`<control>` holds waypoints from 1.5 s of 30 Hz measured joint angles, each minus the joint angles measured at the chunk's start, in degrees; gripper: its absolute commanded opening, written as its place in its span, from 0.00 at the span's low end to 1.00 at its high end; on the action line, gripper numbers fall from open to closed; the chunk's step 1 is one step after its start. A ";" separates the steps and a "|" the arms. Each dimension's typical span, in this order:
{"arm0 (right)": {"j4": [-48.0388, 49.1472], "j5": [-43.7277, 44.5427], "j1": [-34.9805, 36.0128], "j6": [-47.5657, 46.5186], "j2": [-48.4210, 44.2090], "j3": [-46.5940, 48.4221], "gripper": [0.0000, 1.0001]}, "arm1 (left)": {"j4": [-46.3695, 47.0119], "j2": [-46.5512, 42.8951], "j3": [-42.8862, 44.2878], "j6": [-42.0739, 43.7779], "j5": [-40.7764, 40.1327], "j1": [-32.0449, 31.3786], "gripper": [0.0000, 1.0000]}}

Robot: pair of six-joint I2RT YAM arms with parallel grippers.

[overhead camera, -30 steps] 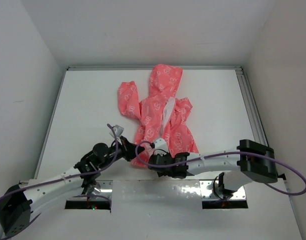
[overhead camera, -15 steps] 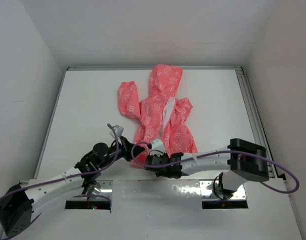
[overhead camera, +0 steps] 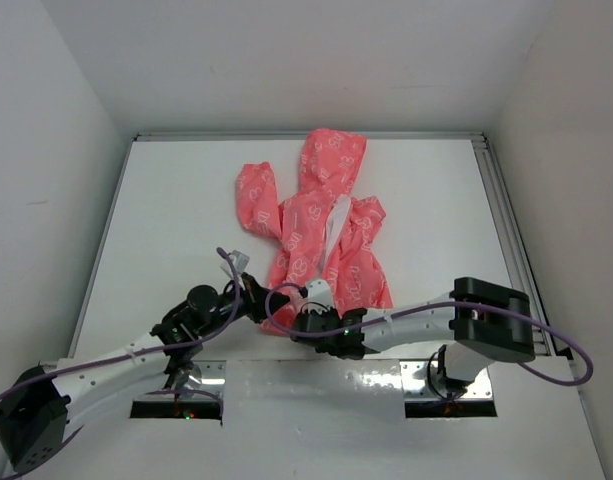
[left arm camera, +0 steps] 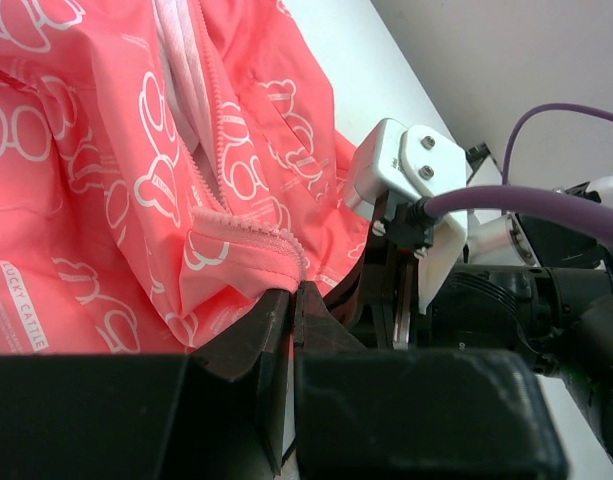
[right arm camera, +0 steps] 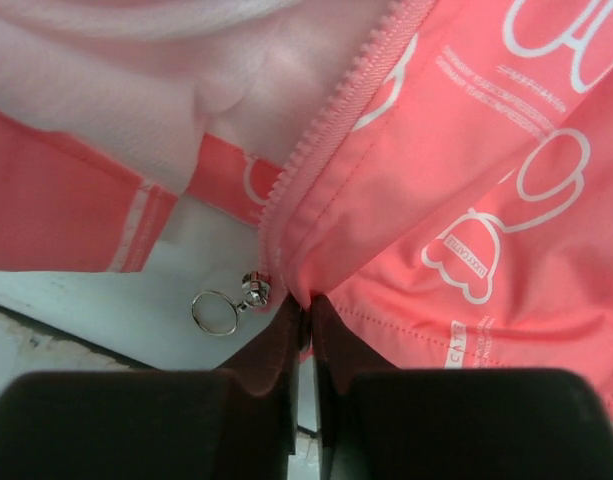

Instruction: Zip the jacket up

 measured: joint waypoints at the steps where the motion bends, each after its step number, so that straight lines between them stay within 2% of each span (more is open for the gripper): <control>1: 0.42 0.31 0.00 0.28 -0.09 -0.50 0.03 | 0.02 0.04 0.00 -0.02 0.13 0.00 0.00; 2: 1.01 0.55 0.00 0.66 -0.39 -1.16 0.00 | 0.11 0.09 0.00 -0.02 0.22 0.00 0.00; 5: 3.58 1.11 0.00 1.62 -3.43 -4.42 0.00 | 0.50 0.33 0.00 -0.04 0.63 0.00 0.00; 14: 18.62 2.19 0.00 0.74 -22.23 -20.63 0.00 | 2.69 3.26 0.09 -0.74 3.19 0.02 0.00; 22: 30.51 2.60 0.00 -3.21 -35.23 -28.24 0.00 | 5.88 6.10 1.49 -1.36 6.47 0.02 0.00; 27: 34.64 1.16 -0.85 -5.38 -37.38 -28.41 0.00 | 8.63 7.89 3.76 -0.87 7.65 0.02 0.00; 36: 40.52 -10.75 -9.33 -4.92 -38.05 -29.44 0.00 | 10.03 9.11 4.79 1.75 8.79 0.02 0.00; 45: 39.50 -18.93 -11.13 -5.14 -40.79 -29.64 0.00 | 11.26 9.05 4.68 2.62 11.17 0.09 0.00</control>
